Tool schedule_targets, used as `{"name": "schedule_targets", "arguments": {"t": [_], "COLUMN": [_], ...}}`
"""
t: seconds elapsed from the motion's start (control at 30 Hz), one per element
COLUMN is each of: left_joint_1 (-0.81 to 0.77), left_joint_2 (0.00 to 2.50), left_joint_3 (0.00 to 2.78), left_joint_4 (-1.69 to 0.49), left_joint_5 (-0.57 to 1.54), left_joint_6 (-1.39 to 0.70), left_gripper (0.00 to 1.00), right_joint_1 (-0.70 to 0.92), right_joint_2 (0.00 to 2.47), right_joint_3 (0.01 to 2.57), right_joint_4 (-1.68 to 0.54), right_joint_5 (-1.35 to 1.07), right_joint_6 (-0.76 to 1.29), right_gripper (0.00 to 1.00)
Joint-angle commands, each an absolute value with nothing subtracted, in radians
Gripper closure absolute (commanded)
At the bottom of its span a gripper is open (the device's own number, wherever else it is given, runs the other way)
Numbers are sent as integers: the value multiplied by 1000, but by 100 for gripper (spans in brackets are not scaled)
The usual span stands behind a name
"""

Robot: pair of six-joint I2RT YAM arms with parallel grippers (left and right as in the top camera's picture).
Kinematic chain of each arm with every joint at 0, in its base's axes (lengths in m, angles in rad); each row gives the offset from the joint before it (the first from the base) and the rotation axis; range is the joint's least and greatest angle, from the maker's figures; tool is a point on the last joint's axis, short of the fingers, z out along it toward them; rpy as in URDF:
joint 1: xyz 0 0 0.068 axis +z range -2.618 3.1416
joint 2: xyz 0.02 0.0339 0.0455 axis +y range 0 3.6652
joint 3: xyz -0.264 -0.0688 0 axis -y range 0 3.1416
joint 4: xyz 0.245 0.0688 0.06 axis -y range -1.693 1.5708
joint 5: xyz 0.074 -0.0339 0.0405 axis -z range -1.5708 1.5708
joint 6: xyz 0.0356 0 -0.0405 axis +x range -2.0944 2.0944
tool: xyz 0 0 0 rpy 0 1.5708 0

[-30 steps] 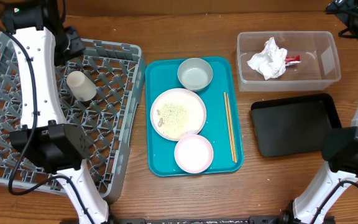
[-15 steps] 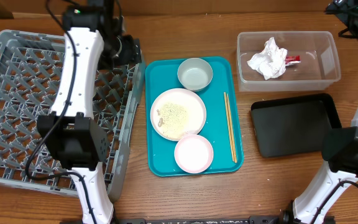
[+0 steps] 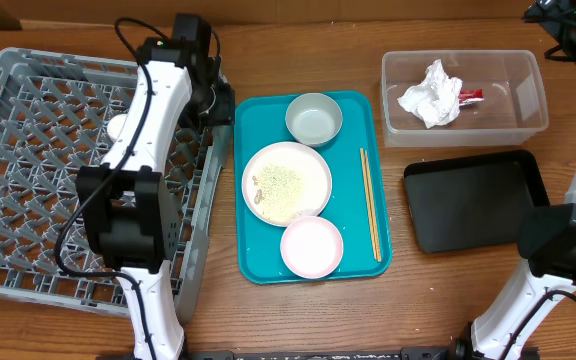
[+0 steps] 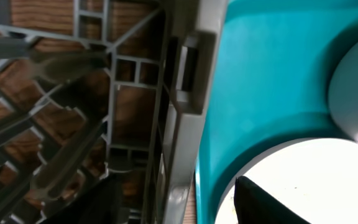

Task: Sort waste into correct bins and load items into the dishwasher
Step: 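Move the left arm right toward the teal tray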

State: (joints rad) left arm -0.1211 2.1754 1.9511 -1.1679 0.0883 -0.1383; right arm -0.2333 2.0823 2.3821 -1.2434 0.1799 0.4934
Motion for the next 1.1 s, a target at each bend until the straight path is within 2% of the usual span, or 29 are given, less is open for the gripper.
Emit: {"name": "schedule_targets", "arguments": {"t": [0.0, 0.07, 0.13, 0.57, 1.07], "left_joint_1": [-146, -152, -155, -155, -147], "left_joint_2": [2185, 2185, 2185, 2186, 2191], "left_joint_3": [1915, 1900, 1885, 1861, 1852], "left_joint_4": [-1141, -1118, -1091, -962, -846], "left_joint_5": [75, 75, 74, -19, -38], "left_joint_6": [-89, -89, -89, -109, -112], "left_gripper": [44, 53, 58, 64, 83], "right_joint_1": [-231, -231, -231, -231, -231], "right_joint_2": [2073, 2072, 2072, 2072, 2073], "right_joint_3": [2391, 2391, 2391, 2391, 2391], "right_joint_4": [-1240, -1240, -1240, -1240, -1240], "right_joint_5": [179, 179, 179, 179, 179], "right_joint_6": [495, 495, 495, 495, 495], "right_gripper": [0, 0, 0, 0, 0]}}
